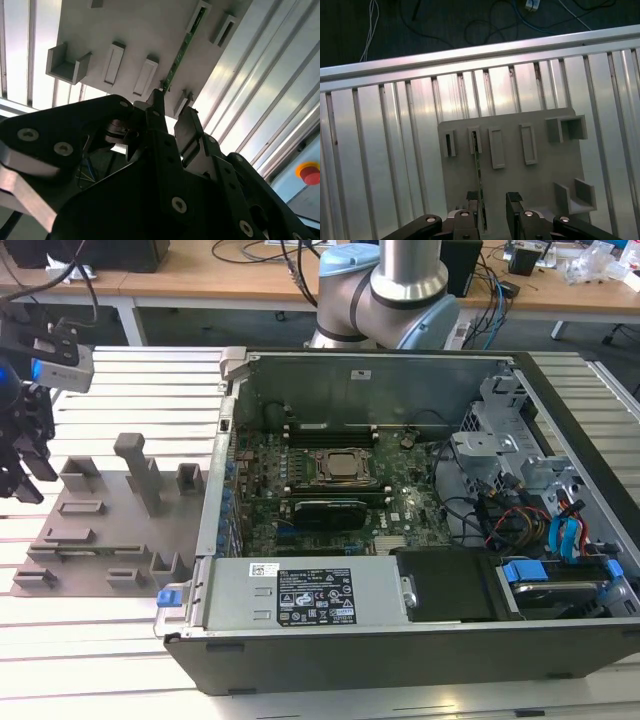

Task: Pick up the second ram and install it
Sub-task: 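Pick up the second ram and move it above second insertion slot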

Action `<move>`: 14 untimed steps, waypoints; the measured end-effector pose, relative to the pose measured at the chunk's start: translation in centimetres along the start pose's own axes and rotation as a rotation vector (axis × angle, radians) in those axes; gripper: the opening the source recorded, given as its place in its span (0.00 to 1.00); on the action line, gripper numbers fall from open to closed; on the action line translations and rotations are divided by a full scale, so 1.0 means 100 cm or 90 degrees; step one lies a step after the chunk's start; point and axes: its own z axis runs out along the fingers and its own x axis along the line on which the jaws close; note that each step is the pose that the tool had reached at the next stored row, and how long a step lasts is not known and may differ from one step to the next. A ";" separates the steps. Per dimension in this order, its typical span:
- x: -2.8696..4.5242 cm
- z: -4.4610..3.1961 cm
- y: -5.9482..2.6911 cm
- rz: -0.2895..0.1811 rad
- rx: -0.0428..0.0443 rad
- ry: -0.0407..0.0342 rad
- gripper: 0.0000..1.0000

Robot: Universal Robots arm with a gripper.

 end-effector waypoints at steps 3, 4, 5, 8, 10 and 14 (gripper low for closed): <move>0.0001 0.0033 -0.0002 0.000 0.0000 0.0000 0.36; 0.0001 0.0046 -0.0002 0.000 0.0000 -0.0001 0.36; 0.0001 0.0059 -0.0003 0.000 0.0000 0.0000 0.36; 0.0002 0.0095 -0.0004 0.000 0.0000 0.0000 0.36; 0.0003 0.0120 -0.0005 0.000 0.0000 0.0000 0.36; 0.0004 0.0165 -0.0007 0.000 0.0000 0.0000 0.36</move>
